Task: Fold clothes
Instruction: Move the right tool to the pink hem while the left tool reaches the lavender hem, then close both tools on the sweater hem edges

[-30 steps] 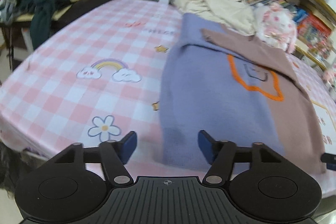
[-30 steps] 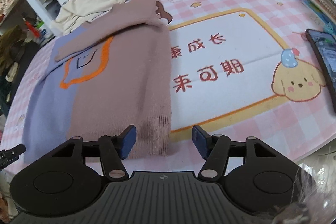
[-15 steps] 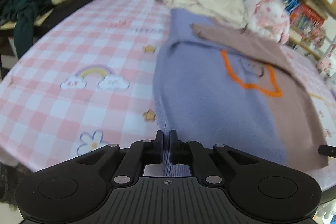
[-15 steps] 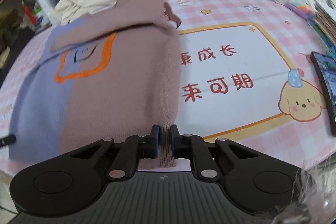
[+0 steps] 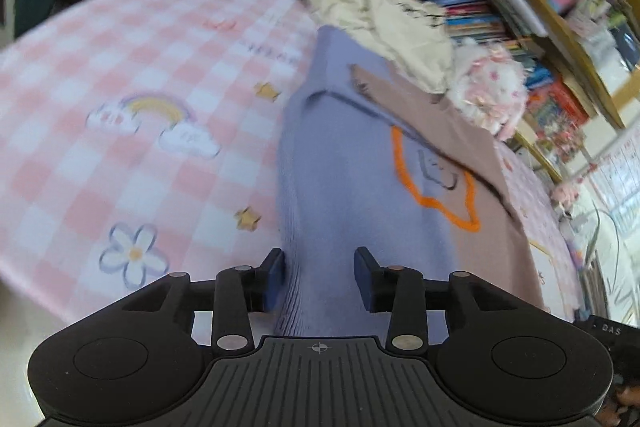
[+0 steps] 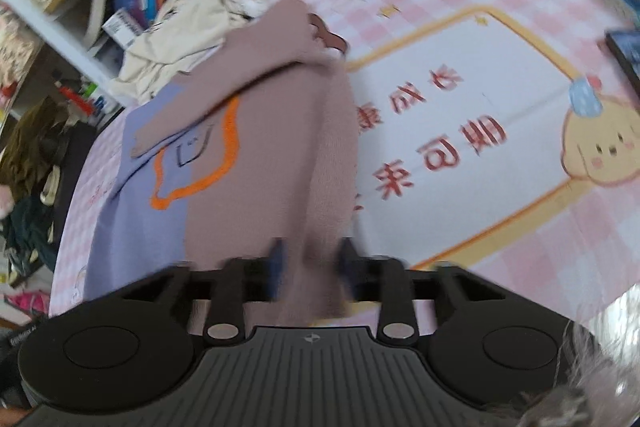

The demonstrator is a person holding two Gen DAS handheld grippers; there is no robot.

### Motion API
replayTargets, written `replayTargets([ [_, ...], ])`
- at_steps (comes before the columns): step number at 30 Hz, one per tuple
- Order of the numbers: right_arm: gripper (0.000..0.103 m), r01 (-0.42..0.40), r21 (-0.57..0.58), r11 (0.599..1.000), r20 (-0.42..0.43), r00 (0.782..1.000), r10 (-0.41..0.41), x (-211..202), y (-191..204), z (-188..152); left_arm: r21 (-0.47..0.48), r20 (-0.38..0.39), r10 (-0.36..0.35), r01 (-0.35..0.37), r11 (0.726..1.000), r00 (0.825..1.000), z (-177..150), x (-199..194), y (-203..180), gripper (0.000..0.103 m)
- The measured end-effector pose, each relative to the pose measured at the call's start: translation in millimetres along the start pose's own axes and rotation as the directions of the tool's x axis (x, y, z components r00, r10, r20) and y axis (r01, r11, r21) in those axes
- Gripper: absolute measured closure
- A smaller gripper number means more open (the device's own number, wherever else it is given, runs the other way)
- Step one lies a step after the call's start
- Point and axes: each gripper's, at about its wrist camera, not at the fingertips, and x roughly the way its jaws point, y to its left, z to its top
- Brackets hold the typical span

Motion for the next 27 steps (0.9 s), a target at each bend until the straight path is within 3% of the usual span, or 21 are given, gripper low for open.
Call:
replayTargets([
  [3, 0.065, 0.001, 0.052, 0.999, -0.017, 1.0, -0.001, 8, -10, 1, -0.065, -0.019, -0.013, 0.012, 0.998, 1.0, 0, 5, 9, 0.066],
  [5, 0.084, 0.014, 0.044, 0.999, -0.017, 1.0, -0.013, 10, -11, 2, -0.129, -0.02, -0.041, 0.038, 0.991, 0.999, 2, 8, 14, 0.068],
  [6, 0.088, 0.018, 0.038, 0.999, -0.02, 1.0, -0.017, 11, -11, 2, -0.172, -0.023, -0.062, 0.058, 0.983, 0.998, 3, 10, 18, 0.07],
  [7, 0.091, 0.013, 0.034, 0.999, -0.022, 1.0, -0.012, 12, -12, 2, -0.21, -0.021, -0.074, 0.068, 0.975, 0.997, 5, 12, 21, 0.075],
  [8, 0.091, 0.008, 0.029, 1.0, -0.017, 1.0, -0.008, 10, -12, 2, -0.224, -0.029, -0.074, 0.066, 0.972, 0.997, 6, 14, 22, 0.1],
  [10, 0.092, -0.018, 0.008, 1.0, 0.032, 0.999, 0.017, -1, -8, 1, -0.185, -0.039, -0.048, 0.04, 0.982, 0.998, 9, 12, 14, 0.099],
  [12, 0.092, -0.046, -0.015, 0.999, 0.075, 0.996, 0.047, -12, -4, 0, -0.118, -0.02, -0.061, 0.058, 0.991, 0.998, 10, 3, 2, 0.098],
  [15, 0.091, -0.062, -0.03, 0.998, 0.061, 0.996, 0.063, -15, -1, 0, -0.062, -0.012, -0.067, 0.066, 0.996, 0.998, 11, -3, -7, 0.096],
  [19, 0.087, -0.057, 0.025, 0.998, 0.007, 0.998, 0.057, -3, -8, -2, -0.103, -0.051, -0.046, 0.04, 0.994, 0.998, 6, 3, 1, 0.092],
  [22, 0.073, -0.06, 0.055, 0.997, -0.002, 0.998, 0.061, 0, -14, -4, -0.124, -0.075, -0.032, 0.022, 0.992, 0.997, 1, 5, 10, 0.091],
  [27, 0.071, -0.076, 0.087, 0.993, -0.028, 0.997, 0.078, 7, -18, -7, -0.166, -0.073, -0.053, 0.041, 0.985, 0.996, -4, 5, 21, 0.09],
])
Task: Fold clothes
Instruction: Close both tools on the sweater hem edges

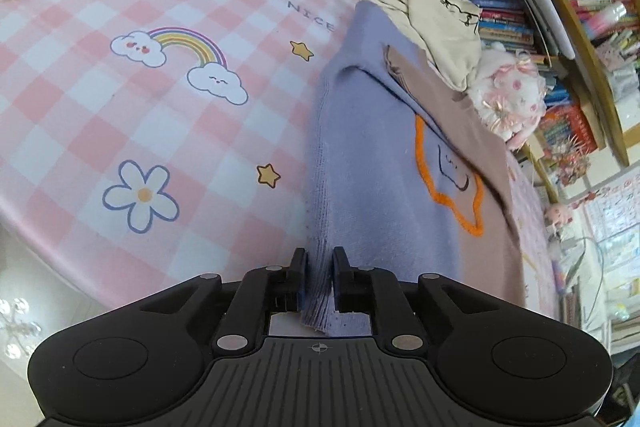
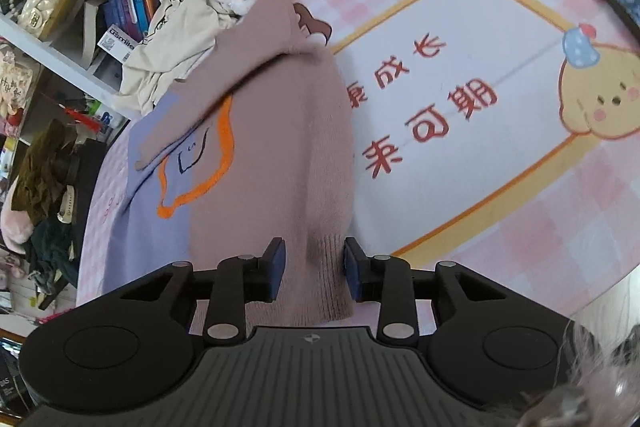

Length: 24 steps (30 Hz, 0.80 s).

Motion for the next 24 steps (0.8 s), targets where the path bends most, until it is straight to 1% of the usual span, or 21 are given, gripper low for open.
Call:
replayTargets([
  [5, 0.071, -0.02, 0.034, 0.999, 0.005, 1.0, 0.019, 0, -5, 0, -0.045, -0.001, -0.019, 0.019, 0.999, 1.0, 1, 2, 5, 0.09],
  [6, 0.078, -0.016, 0.047, 0.999, 0.009, 1.0, 0.015, -1, -8, 0, -0.051, 0.0, -0.021, 0.021, 0.998, 1.0, 0, 2, 6, 0.09],
  [7, 0.09, -0.009, 0.052, 0.999, 0.008, 1.0, 0.009, -1, -11, 1, -0.051, 0.003, -0.021, 0.021, 0.998, 1.0, 0, 2, 6, 0.091],
  [8, 0.091, -0.004, 0.054, 0.999, 0.004, 1.0, 0.004, -1, -13, 1, -0.045, -0.001, -0.025, 0.025, 0.999, 1.0, -1, 3, 6, 0.092],
  [9, 0.091, -0.005, 0.055, 0.998, 0.003, 1.0, 0.005, -3, -16, 1, -0.039, -0.004, -0.029, 0.029, 0.999, 1.0, -1, 3, 5, 0.095],
  [11, 0.092, -0.013, 0.057, 0.998, 0.004, 1.0, 0.013, -6, -19, 0, -0.023, -0.014, -0.023, 0.023, 0.999, 1.0, -4, 3, 3, 0.097],
  [14, 0.092, -0.024, 0.049, 0.998, 0.007, 1.0, 0.024, -15, -22, -1, -0.011, -0.021, -0.02, 0.019, 1.0, 1.0, -9, 0, 0, 0.098],
  [18, 0.092, -0.046, 0.054, 0.997, 0.009, 0.999, 0.046, -28, -29, -1, -0.025, -0.017, -0.033, 0.033, 0.999, 0.999, -20, -6, 0, 0.098],
  [24, 0.092, -0.066, 0.03, 0.997, -0.004, 0.998, 0.066, -48, -39, -4, -0.048, -0.003, -0.054, 0.054, 0.997, 0.999, -37, -18, -1, 0.098],
])
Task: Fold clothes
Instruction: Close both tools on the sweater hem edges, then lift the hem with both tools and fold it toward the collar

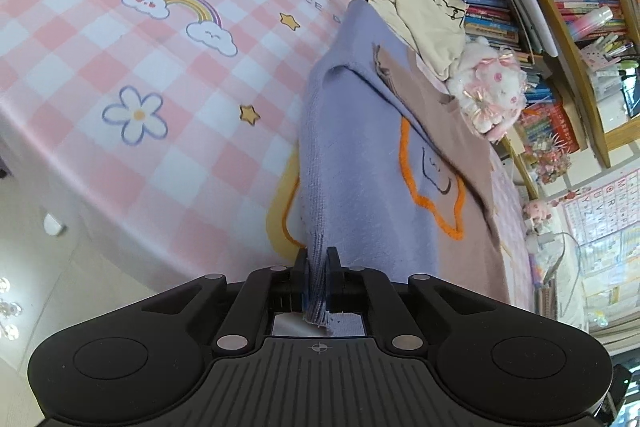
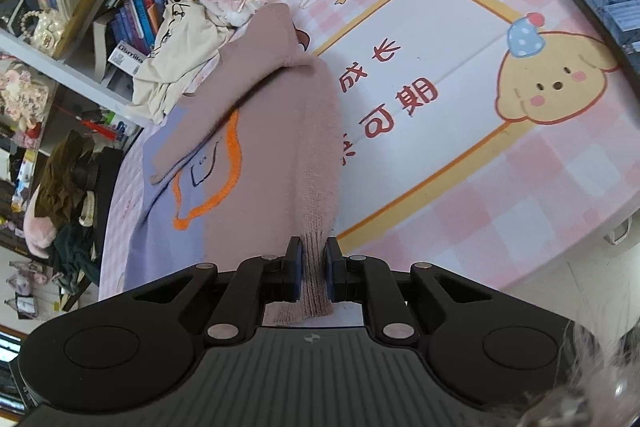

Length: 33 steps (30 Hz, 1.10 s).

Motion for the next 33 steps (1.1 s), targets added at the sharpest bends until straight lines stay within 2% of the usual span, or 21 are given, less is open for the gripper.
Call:
replayTargets([
  [15, 0.092, -0.03, -0.013, 0.999, -0.088, 0.996, 0.028, -31, -40, -14, -0.065, 0.025, -0.01, 0.012, 0.998, 1.0, -55, -23, 0, 0.098],
  [20, 0.092, -0.043, -0.034, 0.998, -0.119, 0.992, 0.039, -37, -46, -16, -0.082, 0.04, -0.027, 0.03, 0.996, 0.999, -67, -29, 0, 0.099],
  [23, 0.092, -0.07, -0.026, 0.997, -0.125, 0.99, 0.066, -43, -45, -11, -0.114, 0.066, -0.062, 0.069, 0.991, 0.996, -67, -33, 0, 0.099],
  [27, 0.092, -0.151, -0.005, 0.988, -0.089, 0.985, 0.15, -53, -32, 8, -0.139, 0.138, -0.174, 0.193, 0.971, 0.975, -52, -40, -13, 0.099],
  [33, 0.092, -0.262, -0.006, 0.965, 0.004, 0.965, 0.262, -59, 1, 54, -0.16, 0.224, -0.314, 0.352, 0.922, 0.923, -8, -31, -31, 0.099],
])
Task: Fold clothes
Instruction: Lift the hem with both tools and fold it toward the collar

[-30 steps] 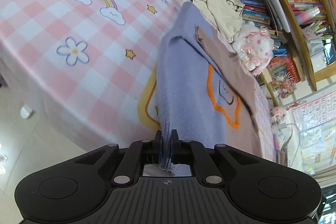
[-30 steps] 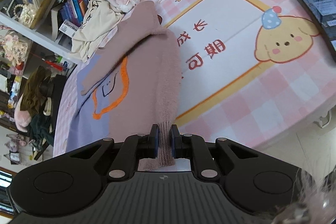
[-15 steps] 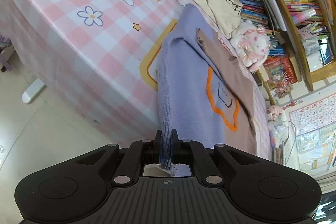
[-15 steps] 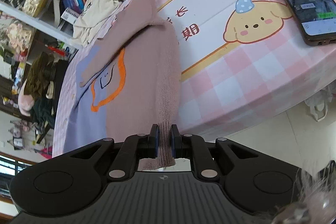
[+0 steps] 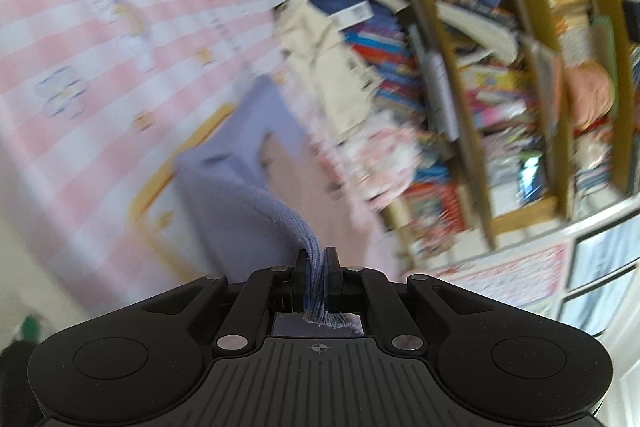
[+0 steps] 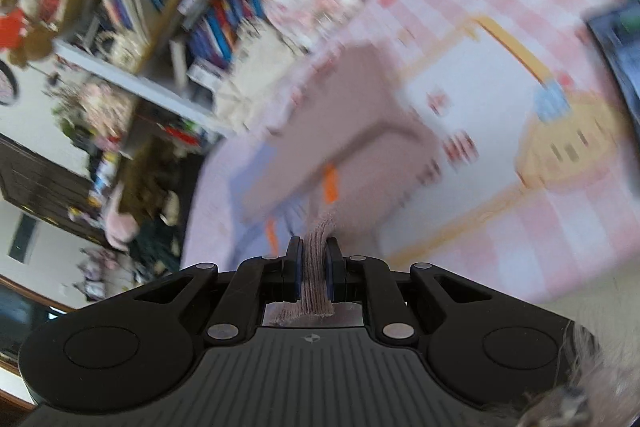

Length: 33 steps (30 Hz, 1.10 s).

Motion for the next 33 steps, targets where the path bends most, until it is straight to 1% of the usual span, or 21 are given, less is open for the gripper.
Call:
replayTargets([
  [3, 0.092, -0.04, 0.04, 0.998, 0.055, 0.998, 0.037, 8, 8, 27, -0.008, 0.025, -0.059, 0.06, 0.998, 0.998, 22, 17, -10, 0.099],
  [6, 0.092, -0.077, 0.094, 0.993, 0.107, 0.992, 0.067, 19, 12, 56, 0.003, 0.046, -0.091, 0.091, 0.996, 0.995, 45, 35, -18, 0.099],
  [10, 0.092, -0.087, 0.129, 0.988, 0.146, 0.987, 0.068, 37, 16, 88, 0.043, 0.061, -0.116, 0.114, 0.993, 0.991, 73, 59, -31, 0.099],
  [12, 0.092, -0.075, 0.135, 0.988, 0.151, 0.987, 0.055, 49, 17, 98, 0.056, 0.058, -0.103, 0.1, 0.993, 0.993, 84, 75, -36, 0.099],
  [15, 0.092, -0.053, 0.142, 0.988, 0.153, 0.988, 0.03, 70, 18, 112, 0.047, 0.049, -0.079, 0.076, 0.996, 0.996, 96, 94, -36, 0.099],
  [18, 0.092, -0.025, 0.15, 0.988, 0.149, 0.989, 0.003, 91, 16, 123, 0.031, 0.031, -0.05, 0.049, 0.998, 0.998, 105, 111, -29, 0.099],
  [25, 0.091, 0.04, 0.184, 0.982, 0.133, 0.989, -0.066, 130, 2, 137, 0.001, -0.017, 0.009, -0.009, 1.0, 1.0, 123, 148, -12, 0.098],
  [27, 0.086, 0.059, 0.182, 0.982, 0.131, 0.988, -0.083, 140, 1, 141, -0.007, -0.026, 0.037, -0.038, 0.999, 0.999, 126, 157, -8, 0.098],
  [28, 0.081, 0.069, 0.178, 0.982, 0.134, 0.987, -0.093, 144, 1, 143, -0.002, -0.037, 0.065, -0.066, 0.998, 0.997, 128, 161, -8, 0.097],
  [29, 0.069, 0.079, 0.17, 0.982, 0.143, 0.984, -0.104, 147, 1, 146, 0.004, -0.048, 0.094, -0.094, 0.996, 0.994, 130, 166, -7, 0.091],
  [30, 0.062, 0.089, 0.157, 0.984, 0.151, 0.982, -0.113, 149, 1, 148, 0.009, -0.059, 0.122, -0.122, 0.993, 0.991, 132, 171, -7, 0.079],
  [31, 0.054, 0.098, 0.145, 0.985, 0.16, 0.98, -0.121, 150, 2, 150, 0.033, -0.066, 0.149, -0.147, 0.989, 0.987, 134, 173, -8, 0.072],
  [32, 0.054, 0.108, 0.129, 0.986, 0.169, 0.977, -0.129, 152, 3, 152, 0.073, -0.044, 0.164, -0.161, 0.984, 0.985, 136, 172, -12, 0.059],
  [33, 0.054, 0.123, 0.102, 0.987, 0.174, 0.975, -0.14, 153, 4, 154, 0.113, -0.021, 0.179, -0.175, 0.978, 0.984, 139, 170, -15, 0.05],
])
